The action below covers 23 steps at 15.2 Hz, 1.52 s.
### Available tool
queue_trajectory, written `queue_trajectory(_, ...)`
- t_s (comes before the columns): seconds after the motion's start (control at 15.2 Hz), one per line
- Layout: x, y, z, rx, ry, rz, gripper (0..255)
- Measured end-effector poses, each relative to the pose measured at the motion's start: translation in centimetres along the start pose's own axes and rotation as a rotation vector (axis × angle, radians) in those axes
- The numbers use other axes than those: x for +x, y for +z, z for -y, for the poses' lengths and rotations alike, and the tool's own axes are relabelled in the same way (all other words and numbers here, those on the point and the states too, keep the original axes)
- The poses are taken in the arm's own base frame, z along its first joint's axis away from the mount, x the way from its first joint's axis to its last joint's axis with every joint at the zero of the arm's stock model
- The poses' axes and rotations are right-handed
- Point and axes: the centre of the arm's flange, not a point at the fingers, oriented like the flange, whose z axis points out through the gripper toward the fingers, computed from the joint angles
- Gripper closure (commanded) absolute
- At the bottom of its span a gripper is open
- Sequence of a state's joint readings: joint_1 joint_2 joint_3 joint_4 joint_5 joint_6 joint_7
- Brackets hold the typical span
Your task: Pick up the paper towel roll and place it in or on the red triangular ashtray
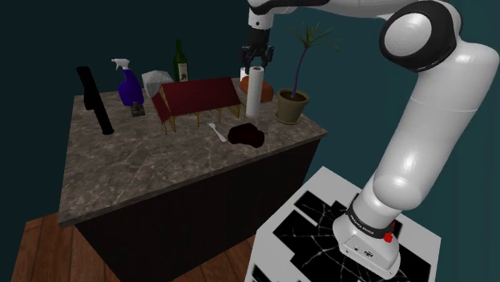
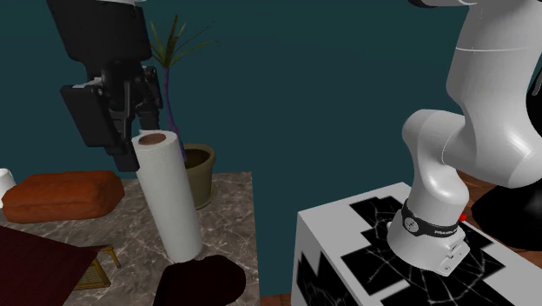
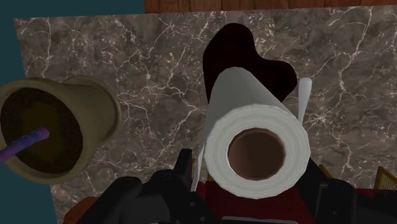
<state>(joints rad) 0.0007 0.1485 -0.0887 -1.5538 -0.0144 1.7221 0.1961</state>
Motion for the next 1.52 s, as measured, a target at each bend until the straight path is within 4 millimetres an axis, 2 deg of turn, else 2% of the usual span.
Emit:
queue_trajectory(1.06, -0.2, 8.6, 0.3, 0.0, 0.0, 0.0, 255)
queue_trajectory(1.52, -0.2, 9.3, 0.2, 0.0, 0.0, 0.0, 255)
